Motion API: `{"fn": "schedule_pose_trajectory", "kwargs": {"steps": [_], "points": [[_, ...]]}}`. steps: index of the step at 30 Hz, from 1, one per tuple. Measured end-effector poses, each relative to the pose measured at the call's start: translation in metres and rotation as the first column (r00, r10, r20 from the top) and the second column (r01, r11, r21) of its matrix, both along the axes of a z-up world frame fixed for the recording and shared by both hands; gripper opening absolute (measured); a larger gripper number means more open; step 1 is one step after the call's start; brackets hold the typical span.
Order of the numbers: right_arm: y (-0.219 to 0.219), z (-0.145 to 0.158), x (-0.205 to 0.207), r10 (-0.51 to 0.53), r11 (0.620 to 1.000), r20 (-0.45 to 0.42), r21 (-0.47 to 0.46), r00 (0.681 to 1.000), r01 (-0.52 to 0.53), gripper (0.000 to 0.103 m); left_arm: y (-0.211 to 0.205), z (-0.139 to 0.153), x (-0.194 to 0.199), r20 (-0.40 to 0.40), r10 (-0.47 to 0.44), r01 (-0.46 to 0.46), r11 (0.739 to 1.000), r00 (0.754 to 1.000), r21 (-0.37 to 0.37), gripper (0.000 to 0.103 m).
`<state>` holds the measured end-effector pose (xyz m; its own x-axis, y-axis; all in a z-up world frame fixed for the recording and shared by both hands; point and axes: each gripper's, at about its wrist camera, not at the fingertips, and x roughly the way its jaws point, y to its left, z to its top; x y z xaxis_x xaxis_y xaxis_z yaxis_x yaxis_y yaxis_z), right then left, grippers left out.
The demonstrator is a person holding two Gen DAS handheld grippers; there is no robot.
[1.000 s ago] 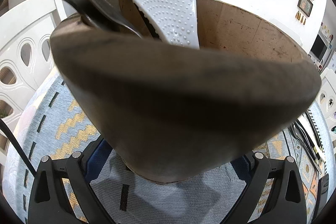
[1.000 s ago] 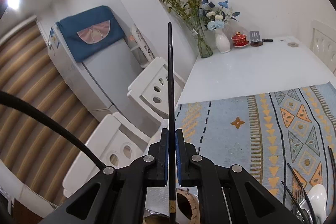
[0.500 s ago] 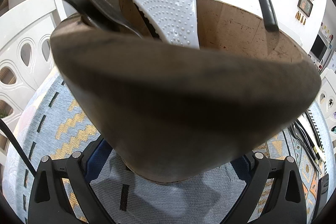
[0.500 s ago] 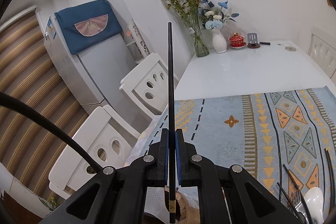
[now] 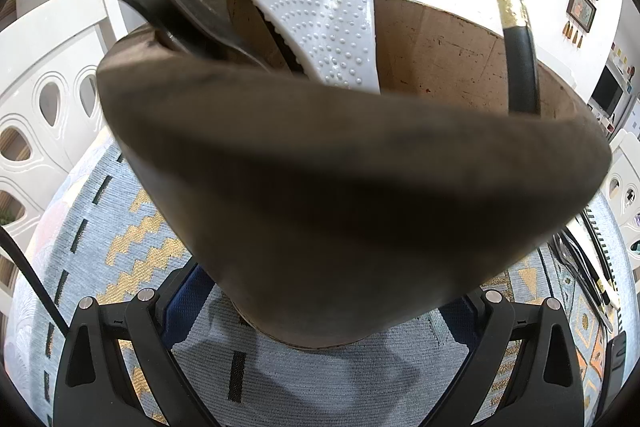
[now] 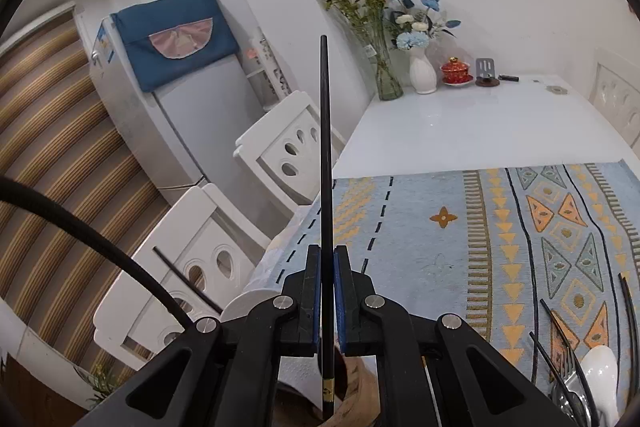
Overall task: Organize utensils
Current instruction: 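Lower the chopstick into the cup and open the right gripper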
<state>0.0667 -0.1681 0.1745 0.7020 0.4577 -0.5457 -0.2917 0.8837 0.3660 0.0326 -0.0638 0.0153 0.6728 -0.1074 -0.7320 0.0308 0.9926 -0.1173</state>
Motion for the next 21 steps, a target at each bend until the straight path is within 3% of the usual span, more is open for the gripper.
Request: {"fn": "schedule_pose_trajectory", "kwargs": {"steps": [12,15,17,19,21], "points": [[0.01,0.01,-0.017,0.122,0.992,-0.038,-0.04,0.992,-0.123,0.007,0.0,0.0,0.0,0.0,0.0,0.0,1.0,1.0,0.0,0.099],[0.014,0.016,-0.017,0.173,0.982,-0.093,-0.053,0.98,-0.179,0.026,0.0,0.0,0.0,0.0,0.0,0.0,1.0,1.0,0.0,0.099],[0.01,0.026,-0.021,0.184,0.982,-0.062,-0.034,0.981,-0.186,0.032,-0.001,0.0,0.0,0.0,0.0,0.0,1.0,1.0,0.0,0.099],[0.005,0.035,-0.025,0.178,0.984,-0.033,-0.02,0.983,-0.179,0.043,-0.001,0.0,0.0,-0.001,0.0,0.0,1.0,1.0,0.0,0.099],[-0.001,0.044,-0.027,0.166,0.986,-0.007,0.0,0.986,-0.166,0.045,-0.001,0.0,0.0,-0.001,0.0,0.0,1.0,1.0,0.0,0.099]]}}
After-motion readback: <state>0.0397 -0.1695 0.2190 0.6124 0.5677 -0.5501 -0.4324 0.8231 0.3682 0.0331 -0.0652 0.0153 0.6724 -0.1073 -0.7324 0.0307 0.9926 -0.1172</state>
